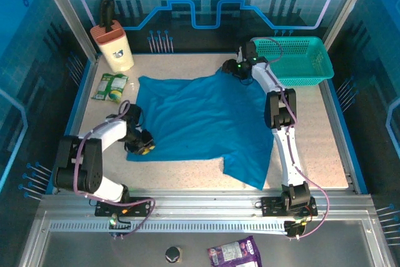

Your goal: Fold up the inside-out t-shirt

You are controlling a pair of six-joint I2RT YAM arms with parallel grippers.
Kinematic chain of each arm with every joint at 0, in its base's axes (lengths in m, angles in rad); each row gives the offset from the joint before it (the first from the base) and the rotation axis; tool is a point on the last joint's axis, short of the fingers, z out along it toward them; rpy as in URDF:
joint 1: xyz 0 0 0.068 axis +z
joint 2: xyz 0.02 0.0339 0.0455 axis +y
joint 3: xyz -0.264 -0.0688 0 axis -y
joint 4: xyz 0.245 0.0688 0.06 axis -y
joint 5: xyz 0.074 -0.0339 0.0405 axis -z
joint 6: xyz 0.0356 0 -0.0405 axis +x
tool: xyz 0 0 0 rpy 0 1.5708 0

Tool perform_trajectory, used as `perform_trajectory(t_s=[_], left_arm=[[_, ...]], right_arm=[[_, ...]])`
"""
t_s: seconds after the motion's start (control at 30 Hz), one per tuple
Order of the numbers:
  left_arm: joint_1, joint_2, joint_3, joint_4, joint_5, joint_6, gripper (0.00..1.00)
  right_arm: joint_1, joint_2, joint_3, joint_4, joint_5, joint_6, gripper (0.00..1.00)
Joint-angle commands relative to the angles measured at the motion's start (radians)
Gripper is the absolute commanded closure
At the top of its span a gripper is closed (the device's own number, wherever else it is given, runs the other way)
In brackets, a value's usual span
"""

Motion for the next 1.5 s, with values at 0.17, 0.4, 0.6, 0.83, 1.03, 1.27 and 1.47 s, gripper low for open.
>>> perform_trajectory(t_s=[0.17, 0.4, 0.6, 0.83, 1.03, 1.27, 1.47], left_arm=[[0.044, -0.064, -0.134, 0.013, 0.044, -0.063, 0.77], [0.044, -0.132, -0.105, -0.023, 0.070, -0.060, 0.76], [0.044, -0.236, -0.028, -0.055, 0.069, -0.087, 0.73], [0.048, -0.309, 0.004, -0.088, -0.028, -0.088, 0.71], [0.106, -0.355, -0.070, -0.052, -0.038, -0.153, 0.71], [0.264, -0.451, -0.179, -0.097, -0.091, -0.290, 0.69], [0.281, -0.436, -0.187, -0.153, -0.181, -0.307, 0.68]], right_arm=[[-0.026, 0.081, 0.053, 0.005, 0.075, -0.009, 0.35], [-0.024, 0.037, 0.085, -0.015, 0.045, -0.041, 0.36], [0.012, -0.122, 0.057, -0.068, -0.029, -0.071, 0.36], [0.063, -0.478, -0.297, -0.088, -0.020, -0.068, 0.36], [0.106, -0.773, -0.658, -0.102, -0.001, -0.059, 0.37], [0.128, -1.048, -1.020, -0.094, 0.015, -0.017, 0.36], [0.153, -1.205, -1.213, -0.164, 0.104, -0.022, 0.36]])
